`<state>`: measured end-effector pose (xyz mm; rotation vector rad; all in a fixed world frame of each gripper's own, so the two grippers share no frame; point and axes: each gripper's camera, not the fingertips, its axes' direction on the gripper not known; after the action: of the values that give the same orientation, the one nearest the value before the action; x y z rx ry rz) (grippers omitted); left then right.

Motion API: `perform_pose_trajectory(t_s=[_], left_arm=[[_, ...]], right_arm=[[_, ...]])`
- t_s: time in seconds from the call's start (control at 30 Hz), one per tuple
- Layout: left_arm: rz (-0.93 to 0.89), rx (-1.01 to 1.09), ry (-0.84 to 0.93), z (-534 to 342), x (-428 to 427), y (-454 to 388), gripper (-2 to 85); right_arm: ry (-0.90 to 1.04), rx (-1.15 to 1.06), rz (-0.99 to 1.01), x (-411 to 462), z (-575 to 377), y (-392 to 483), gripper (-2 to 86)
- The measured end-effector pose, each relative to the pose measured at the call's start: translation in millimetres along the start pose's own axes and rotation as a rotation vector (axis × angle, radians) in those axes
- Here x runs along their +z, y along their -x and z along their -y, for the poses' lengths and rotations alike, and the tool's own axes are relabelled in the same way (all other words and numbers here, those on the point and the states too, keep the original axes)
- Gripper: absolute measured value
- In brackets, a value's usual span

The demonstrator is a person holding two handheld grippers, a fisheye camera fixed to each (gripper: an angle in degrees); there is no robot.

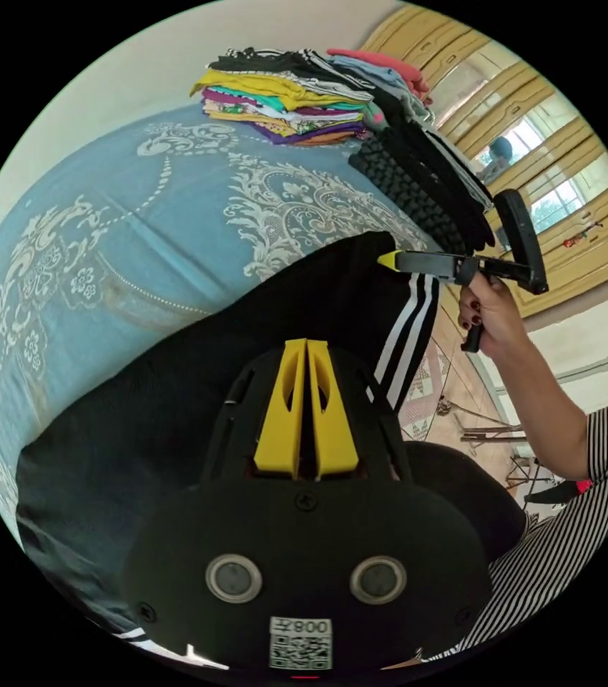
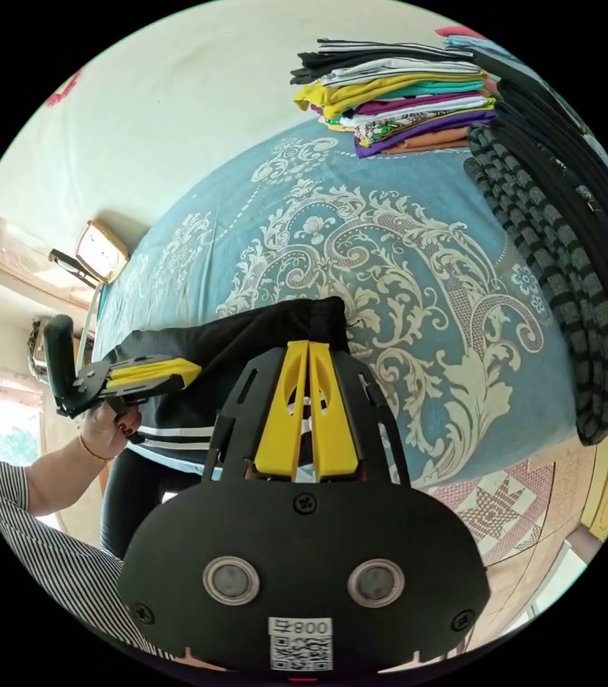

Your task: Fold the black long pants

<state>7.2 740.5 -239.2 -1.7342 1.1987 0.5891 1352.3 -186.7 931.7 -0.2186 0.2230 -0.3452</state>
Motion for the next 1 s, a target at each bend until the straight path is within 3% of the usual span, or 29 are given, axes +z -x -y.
perform_pose_trajectory(t_s=[0.17, 0.37, 0.53, 0.7, 1.0], left_arm=[[-0.039, -0.102, -0.165, -50.3, -77.4, 35.1, 2.0], [0.146, -0.285, -0.169, -112.0, -164.1, 114.2, 5.5], [0.260, -0.323, -0.113, -122.4, -213.2, 172.5, 7.7], [0.207, -0.303, 0.073, -119.5, -218.4, 215.9, 6.3], [0.194, -0.214, -0.126, -168.6, -295.9, 170.9, 0.6]], right_arm=[[-0.065, 0.021, -0.034, -6.7, 2.0, 34.7, 0.4], [-0.152, -0.071, 0.250, 17.6, 19.5, 119.8, 2.2], [0.066, -0.358, 0.557, 102.4, 77.7, 234.0, 4.0], [0.194, -0.528, 0.541, 154.2, 98.2, 305.7, 5.8], [0.229, -0.688, 0.611, 182.7, 118.5, 368.0, 7.1]])
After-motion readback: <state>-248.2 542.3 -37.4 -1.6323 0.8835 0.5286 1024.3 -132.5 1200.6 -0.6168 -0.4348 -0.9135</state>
